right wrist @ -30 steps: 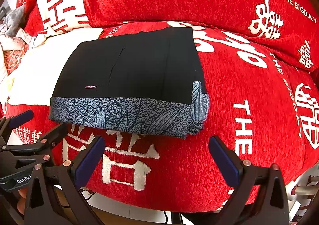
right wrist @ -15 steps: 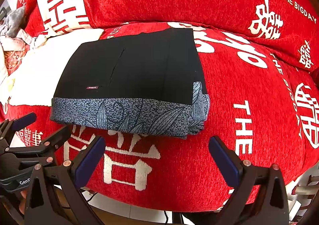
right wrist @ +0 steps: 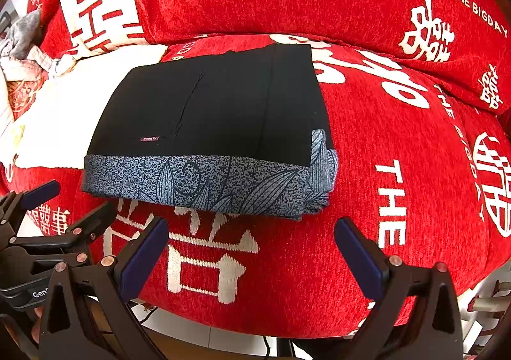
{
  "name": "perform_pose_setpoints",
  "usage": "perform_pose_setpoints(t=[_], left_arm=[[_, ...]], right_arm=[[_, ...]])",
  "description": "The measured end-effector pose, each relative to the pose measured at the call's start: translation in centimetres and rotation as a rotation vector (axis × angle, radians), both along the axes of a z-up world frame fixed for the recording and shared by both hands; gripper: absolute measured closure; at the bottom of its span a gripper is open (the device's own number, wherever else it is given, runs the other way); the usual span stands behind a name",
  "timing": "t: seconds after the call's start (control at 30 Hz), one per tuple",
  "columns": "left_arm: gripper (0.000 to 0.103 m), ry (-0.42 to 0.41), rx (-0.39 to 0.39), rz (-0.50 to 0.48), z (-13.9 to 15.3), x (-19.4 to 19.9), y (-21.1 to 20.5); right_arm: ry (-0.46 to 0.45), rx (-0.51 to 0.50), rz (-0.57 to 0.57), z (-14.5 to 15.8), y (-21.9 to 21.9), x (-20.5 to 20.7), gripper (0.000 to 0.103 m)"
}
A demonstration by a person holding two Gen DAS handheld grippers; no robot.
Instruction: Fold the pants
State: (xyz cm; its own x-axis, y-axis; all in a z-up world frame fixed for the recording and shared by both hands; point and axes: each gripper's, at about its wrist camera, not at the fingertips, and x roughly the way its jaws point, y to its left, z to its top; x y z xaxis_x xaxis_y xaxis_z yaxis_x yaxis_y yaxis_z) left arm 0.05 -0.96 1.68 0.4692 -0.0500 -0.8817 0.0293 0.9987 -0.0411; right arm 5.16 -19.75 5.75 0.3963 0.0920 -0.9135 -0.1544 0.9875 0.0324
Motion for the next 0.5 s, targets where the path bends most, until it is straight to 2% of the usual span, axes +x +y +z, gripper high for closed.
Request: perform_pose_setpoints(t=[0.5], left_arm=[[0.002, 0.006, -0.012, -0.011, -0.15, 0.05, -0.12]], right_arm=[[0.000, 0.001, 0.000, -0.01, -0.01, -0.01, 0.000]])
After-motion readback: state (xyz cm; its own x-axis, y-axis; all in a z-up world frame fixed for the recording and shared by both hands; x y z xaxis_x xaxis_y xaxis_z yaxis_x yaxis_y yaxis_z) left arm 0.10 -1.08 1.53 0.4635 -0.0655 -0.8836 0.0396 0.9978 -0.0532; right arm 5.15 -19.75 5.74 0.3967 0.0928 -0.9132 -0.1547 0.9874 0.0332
